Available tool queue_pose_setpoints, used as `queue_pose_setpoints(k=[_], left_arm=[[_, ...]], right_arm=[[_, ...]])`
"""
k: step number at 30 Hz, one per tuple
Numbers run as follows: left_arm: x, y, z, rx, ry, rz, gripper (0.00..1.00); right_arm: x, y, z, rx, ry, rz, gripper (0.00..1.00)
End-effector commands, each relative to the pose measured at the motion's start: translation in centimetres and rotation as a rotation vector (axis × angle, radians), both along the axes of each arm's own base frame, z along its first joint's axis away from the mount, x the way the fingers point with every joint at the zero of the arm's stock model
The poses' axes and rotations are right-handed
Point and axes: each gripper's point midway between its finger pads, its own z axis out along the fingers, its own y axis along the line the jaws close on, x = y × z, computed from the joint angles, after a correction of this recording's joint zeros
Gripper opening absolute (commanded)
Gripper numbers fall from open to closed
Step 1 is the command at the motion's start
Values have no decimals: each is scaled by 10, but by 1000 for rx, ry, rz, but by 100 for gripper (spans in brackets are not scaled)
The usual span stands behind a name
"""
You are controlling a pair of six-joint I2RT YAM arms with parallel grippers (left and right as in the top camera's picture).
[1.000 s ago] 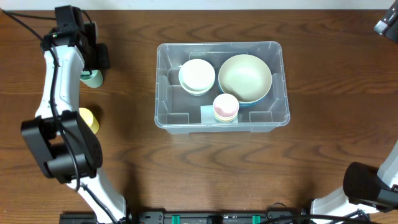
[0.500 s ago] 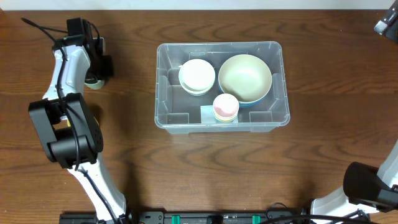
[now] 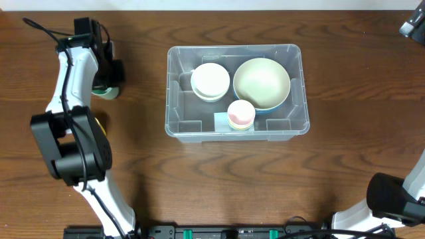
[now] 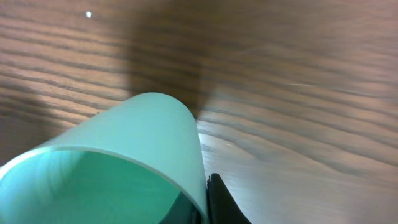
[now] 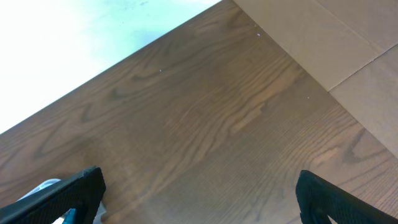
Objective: Pack container
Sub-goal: 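Carry the green cup into the bin's front-left and release it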
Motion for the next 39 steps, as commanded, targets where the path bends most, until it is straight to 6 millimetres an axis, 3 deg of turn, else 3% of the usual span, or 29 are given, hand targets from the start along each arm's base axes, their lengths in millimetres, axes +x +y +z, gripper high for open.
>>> queue_pose_setpoints(k=[1,5,9,11,15,18,24,39], left_arm=[[3,-39,70,-85,-167,-44,6],[-8,-93,127,-164,-291,-164,6],[-35,-154,162,-202,-338,-312,6],[-51,-184,167,-214,-325,-390,6],[-82,-236,158,-221,-254,-554,6],[-100,-260,144,-205,-204,-625,6],[-123,-276,115,-164,-102,-669,6],[-165,-247,27,-94,151,-580,6]], right_arm=[[-2,-4,1,2,-7,-26,99],[-2,-4,1,2,-7,-26,99],[-2,-4,1,2,-7,-26,99],[-2,-4,1,2,-7,-26,99],[-2,-4,1,2,-7,-26,99],[-2,-4,1,2,-7,-26,99],[-2,-4,1,2,-7,-26,99],[-2,-4,1,2,-7,-26,99]])
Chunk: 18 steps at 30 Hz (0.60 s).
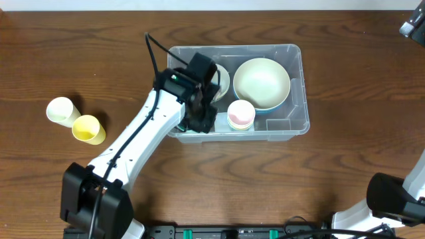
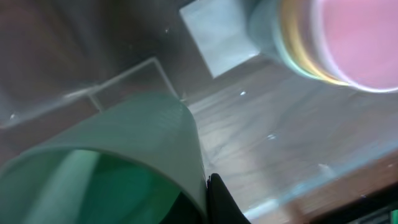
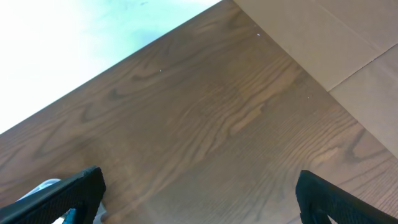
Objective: Pack container
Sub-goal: 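Carry the green cup into the bin's front-left and release it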
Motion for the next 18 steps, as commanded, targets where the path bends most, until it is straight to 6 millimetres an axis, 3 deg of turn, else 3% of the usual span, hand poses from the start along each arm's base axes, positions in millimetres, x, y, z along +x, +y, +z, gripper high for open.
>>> queue_pose_setpoints(k=[1,10,14,15,18], left_arm=[[-8,7,-15,25,36,31,6],[-12,10,-43,28,40,31,7],[-9,8,-44,21,25,31,47],[-8,8,-44,19,21,31,52],[-3,10,-43,33,-5,34,54]], right_arm=[[-2,-4,1,2,-7,-26,99],[-2,-4,1,2,-7,-26,99],[-2,-4,1,2,-7,-26,99],[-2,-4,1,2,-7,-26,99],[-2,-4,1,2,-7,-26,99]])
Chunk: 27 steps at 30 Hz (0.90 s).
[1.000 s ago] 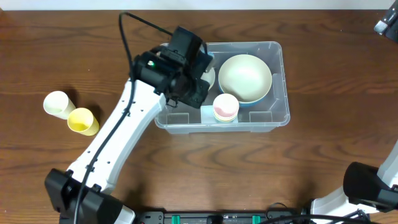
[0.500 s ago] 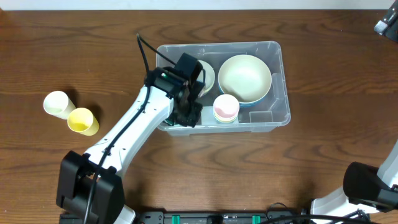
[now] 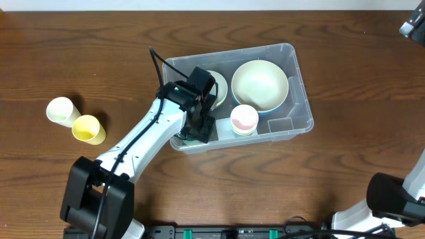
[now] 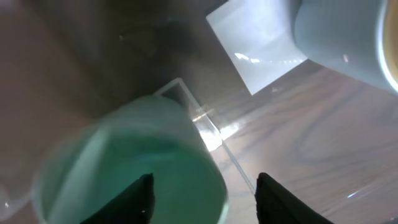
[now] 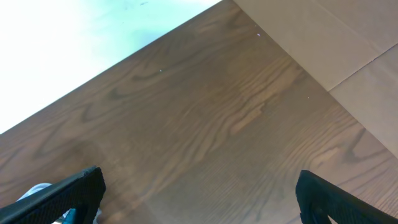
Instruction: Pack container
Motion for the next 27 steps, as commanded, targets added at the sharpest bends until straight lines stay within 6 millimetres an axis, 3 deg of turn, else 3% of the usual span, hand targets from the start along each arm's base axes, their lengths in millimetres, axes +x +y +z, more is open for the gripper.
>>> queue_pose_setpoints(k=[1,5,8,15,21,27], left_arm=[[3,7,-4,36,-16,12,54],[13,11,3,60,-60,21,54],[21,9,21,38,-98,30,54],[24,8,100,-63,-250,88,55],[-21,5,141,-208,-225,73,55],[-71,7,134,-162,-86,10,55]], right_arm=[[-2,-4,1,2,-7,-26,99],[-2,-4,1,2,-7,-26,99],[-2,-4,1,2,-7,-26,99],[-2,-4,1,2,-7,-26,99],[-2,-4,1,2,-7,-26,99],[-2,-4,1,2,-7,-26,99]])
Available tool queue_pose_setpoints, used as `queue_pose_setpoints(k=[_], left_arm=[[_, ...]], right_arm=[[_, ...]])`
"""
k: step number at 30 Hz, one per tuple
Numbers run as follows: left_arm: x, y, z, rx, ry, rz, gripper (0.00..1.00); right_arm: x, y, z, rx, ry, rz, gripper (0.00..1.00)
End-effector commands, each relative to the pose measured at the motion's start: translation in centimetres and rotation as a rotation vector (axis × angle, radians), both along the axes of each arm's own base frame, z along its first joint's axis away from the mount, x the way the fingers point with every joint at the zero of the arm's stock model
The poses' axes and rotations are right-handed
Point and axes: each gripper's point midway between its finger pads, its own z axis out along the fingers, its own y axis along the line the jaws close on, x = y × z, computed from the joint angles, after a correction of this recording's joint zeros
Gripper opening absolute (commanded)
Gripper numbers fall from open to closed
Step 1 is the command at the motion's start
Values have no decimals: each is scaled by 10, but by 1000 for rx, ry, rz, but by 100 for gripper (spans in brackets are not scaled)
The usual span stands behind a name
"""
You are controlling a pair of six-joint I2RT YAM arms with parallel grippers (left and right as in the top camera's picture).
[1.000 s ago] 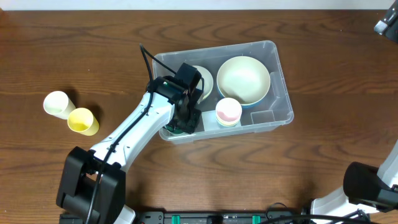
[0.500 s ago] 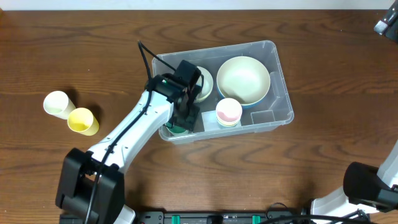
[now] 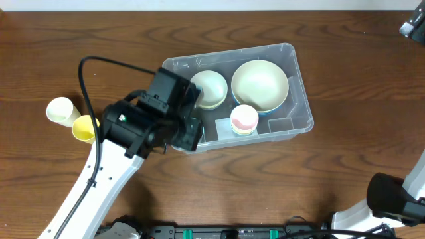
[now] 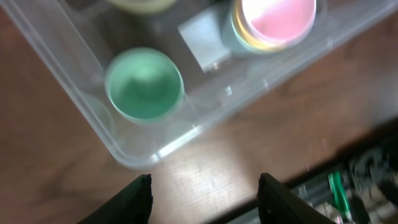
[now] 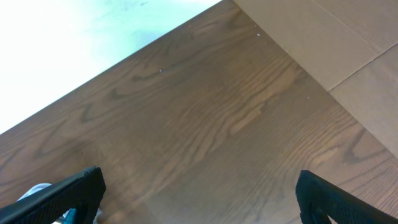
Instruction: Pack container
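Observation:
The clear plastic container [image 3: 300,85] lies askew at mid table. It holds a green cup [image 4: 144,84], upright in its front-left corner, a pink-topped cup stack [image 3: 244,119], a small cream bowl stack [image 3: 209,87] and a large cream bowl [image 3: 260,84]. My left gripper [image 4: 208,202] is open and empty, raised above the container's front-left corner [image 4: 121,152]; in the overhead view the arm hides the green cup. A white cup [image 3: 60,111] and a yellow cup [image 3: 85,128] stand at the left. My right gripper [image 5: 199,199] is open over bare wood.
The pink-topped stack [image 4: 277,18] stands right of the green cup, with a pale label between them. The left arm's cable [image 3: 83,79] loops over the table near the two loose cups. The right arm's base [image 3: 392,199] sits at the front right.
My left gripper was open low inside the container, right over the green cup. Now it is higher and nearer the front, with the cup left standing in the corner.
My left gripper was shut on the green cup at the table's left. Then it held the cup in the container's front-left corner. Then it was open over the cup and the container had turned askew. Now it is raised clear. The right arm stayed still.

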Motion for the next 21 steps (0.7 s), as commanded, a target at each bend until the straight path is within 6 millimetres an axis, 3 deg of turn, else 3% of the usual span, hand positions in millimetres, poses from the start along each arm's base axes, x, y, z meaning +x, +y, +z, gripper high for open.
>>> queue_pose_setpoints(k=[1,10,21], left_arm=[[-21,-11,-7,3,77,-53,55],[-63,-34,-23,63,117,-262,55],[-64,-26,-72,175,170,-265,55]], right_arm=[[-2,-4,1,2,-7,-26,99],[-2,-4,1,2,-7,-26,99],[-2,-4,1,2,-7,-26,99]])
